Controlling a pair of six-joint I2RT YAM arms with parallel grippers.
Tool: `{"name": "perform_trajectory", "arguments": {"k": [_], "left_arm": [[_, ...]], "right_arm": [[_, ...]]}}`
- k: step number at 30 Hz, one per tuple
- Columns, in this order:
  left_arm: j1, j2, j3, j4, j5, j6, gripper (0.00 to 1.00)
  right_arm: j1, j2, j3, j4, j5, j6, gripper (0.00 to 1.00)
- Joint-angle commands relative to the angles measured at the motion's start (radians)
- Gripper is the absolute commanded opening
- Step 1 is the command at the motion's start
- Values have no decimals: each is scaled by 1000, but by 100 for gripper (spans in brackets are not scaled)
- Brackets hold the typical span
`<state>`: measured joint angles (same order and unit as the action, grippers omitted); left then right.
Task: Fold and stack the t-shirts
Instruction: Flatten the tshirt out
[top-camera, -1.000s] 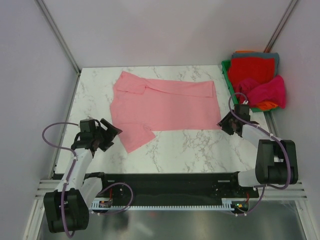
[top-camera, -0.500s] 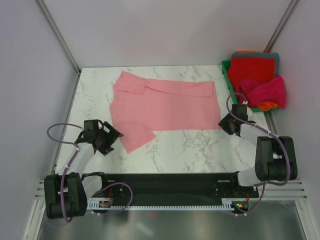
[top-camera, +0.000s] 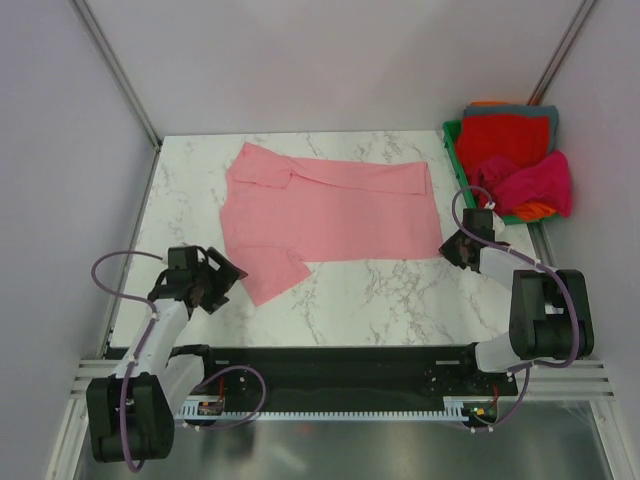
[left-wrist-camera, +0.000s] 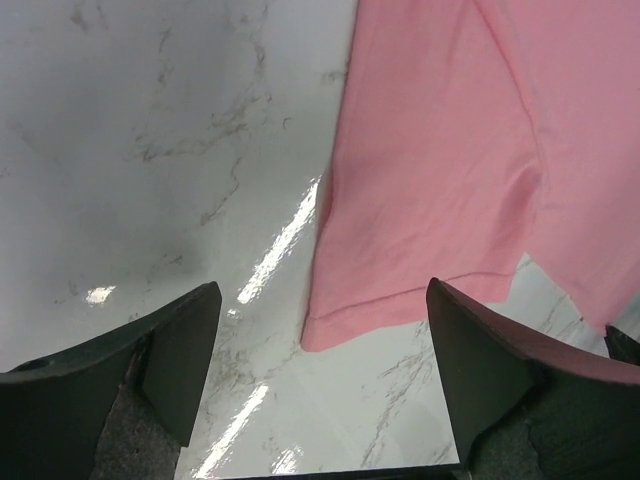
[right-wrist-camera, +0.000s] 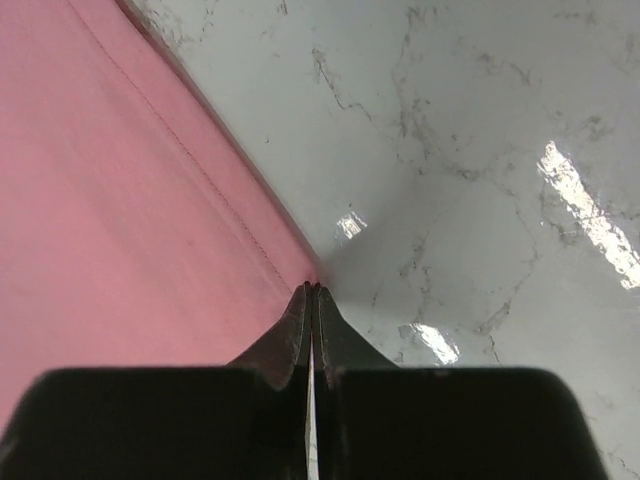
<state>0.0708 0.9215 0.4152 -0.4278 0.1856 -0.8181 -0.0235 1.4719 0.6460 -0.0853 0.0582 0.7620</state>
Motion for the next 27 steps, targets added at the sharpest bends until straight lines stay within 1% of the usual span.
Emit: {"name": "perform_trajectory", "arguments": {"k": [1,3,5,9,13,16,17,18,19,20,21,22,24,25,26,27], "left_arm": [[-57,14,-7,-20,-9,-36,90],[-110,28,-3,-19,-32,-65,89],[-210,45,2,-25,-78,-107,89],[-270,76,-12,-16,-152,-182,86],[-298,154,3,3,-169,-193,72],[-334,174,19,6,-183,-202,68],[-342,180,20,7,-220,-210,63],[-347,183,16,9,-227,-214,62],[-351,185,16,12,-230,-217,59],[-353,191,10,15,-232,-220,47],[-353,194,8,15,-233,-222,47],[-355,192,5,15,-238,-223,37],[-355,192,-6,18,-242,-230,29],[-355,191,-9,18,-244,-230,16],[-355,189,-13,24,-245,-225,13],[-355,179,-18,49,-245,-219,12]], "right_arm": [[4,-15,-5,25,8,0,0],[4,-19,-11,32,5,0,0],[4,-39,-22,42,3,-1,0],[4,-58,-31,52,3,-1,0],[4,-77,-37,53,-1,-3,0],[4,-82,-39,53,-1,-1,0],[4,-82,-42,53,-1,-1,0],[4,-84,-42,55,-3,-1,0],[4,-85,-45,58,-3,0,0],[4,-88,-48,62,-3,0,0],[4,-90,-51,62,-3,0,0],[4,-90,-52,67,-8,3,0],[4,-90,-52,68,-14,3,0],[4,-88,-51,71,-21,3,0],[4,-91,-51,73,-26,3,0],[4,-91,-52,75,-29,3,0]]}}
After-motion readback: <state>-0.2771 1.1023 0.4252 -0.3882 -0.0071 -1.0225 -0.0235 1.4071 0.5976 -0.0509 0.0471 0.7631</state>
